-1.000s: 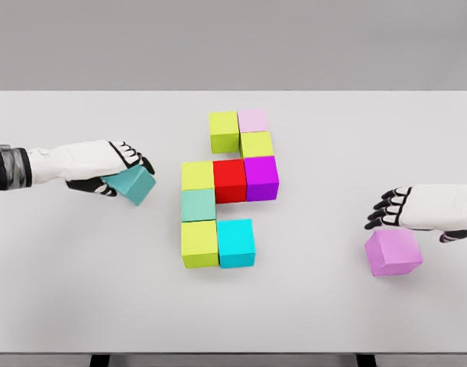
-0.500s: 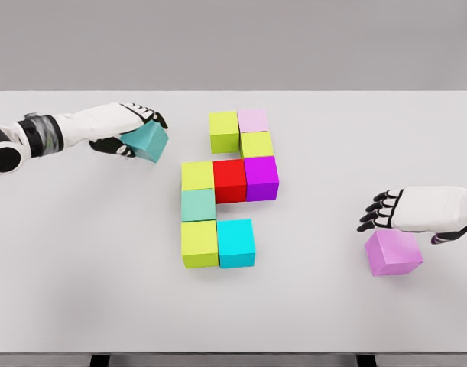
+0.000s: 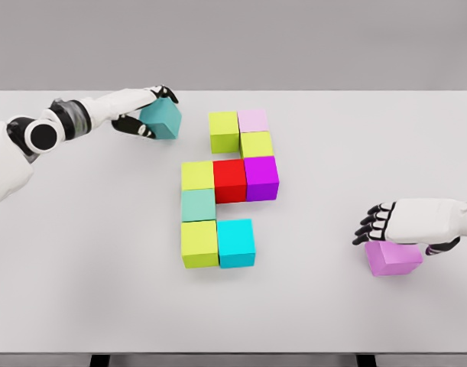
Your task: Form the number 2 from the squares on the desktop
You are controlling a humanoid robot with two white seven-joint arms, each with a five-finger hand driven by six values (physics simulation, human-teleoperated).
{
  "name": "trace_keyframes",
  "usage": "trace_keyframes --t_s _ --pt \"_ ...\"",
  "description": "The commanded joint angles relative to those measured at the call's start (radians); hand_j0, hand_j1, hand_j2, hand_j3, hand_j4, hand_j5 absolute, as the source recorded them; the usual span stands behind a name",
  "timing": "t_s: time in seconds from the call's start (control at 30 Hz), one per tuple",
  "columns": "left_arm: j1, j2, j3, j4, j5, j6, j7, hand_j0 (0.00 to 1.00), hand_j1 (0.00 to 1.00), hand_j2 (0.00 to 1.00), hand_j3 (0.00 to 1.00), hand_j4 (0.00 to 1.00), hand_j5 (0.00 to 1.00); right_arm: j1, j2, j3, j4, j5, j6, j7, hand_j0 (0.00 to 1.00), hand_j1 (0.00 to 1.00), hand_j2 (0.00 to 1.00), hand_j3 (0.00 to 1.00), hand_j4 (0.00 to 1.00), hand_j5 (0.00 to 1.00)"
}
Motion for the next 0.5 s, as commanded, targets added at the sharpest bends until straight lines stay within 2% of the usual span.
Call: trace_keyframes --t_s 0.0,0.07,0.1,0.17,0.33,0.47 --pt "0.0 -0.028 -0.001 -0.005 0.017 0.108 0.0 0.36 0.36 0.36 0.36 0.36 0.36 0.0 0.003 0.006 0.0 0.009 0.002 0.0 1.0 1.0 1.0 1.0 1.0 1.0" --pt "-0.003 -0.041 -0.001 -0.008 0.017 0.157 0.0 0.36 0.36 0.36 0.36 0.36 0.36 -0.002 0.003 0.004 0.0 0.009 0.002 0.0 1.0 1.0 1.0 1.0 1.0 1.0" --pt "-0.006 -0.05 -0.001 -0.008 0.017 0.196 -0.002 0.36 0.36 0.36 0.36 0.36 0.36 -0.006 0.001 0.006 0.0 0.009 0.002 0.0 0.95 0.95 0.95 0.95 0.95 0.95" --pt "-0.006 -0.062 -0.001 -0.008 0.017 0.262 -0.008 0.36 0.36 0.36 0.36 0.36 0.36 -0.006 0.001 0.006 0.0 0.009 0.002 0.0 0.93 0.93 0.93 0.93 0.93 0.93" --pt "-0.018 -0.082 -0.002 -0.011 -0.003 0.274 -0.054 0.36 0.36 0.36 0.36 0.36 0.36 -0.006 0.001 0.009 0.0 0.012 0.002 0.0 0.94 0.94 0.94 0.94 0.94 0.94" --pt "-0.023 -0.078 -0.004 -0.148 -0.03 0.386 -0.147 0.36 0.36 0.36 0.36 0.36 0.36 -0.006 0.001 0.012 0.0 0.012 0.002 0.0 1.0 1.0 1.0 1.0 1.0 1.0"
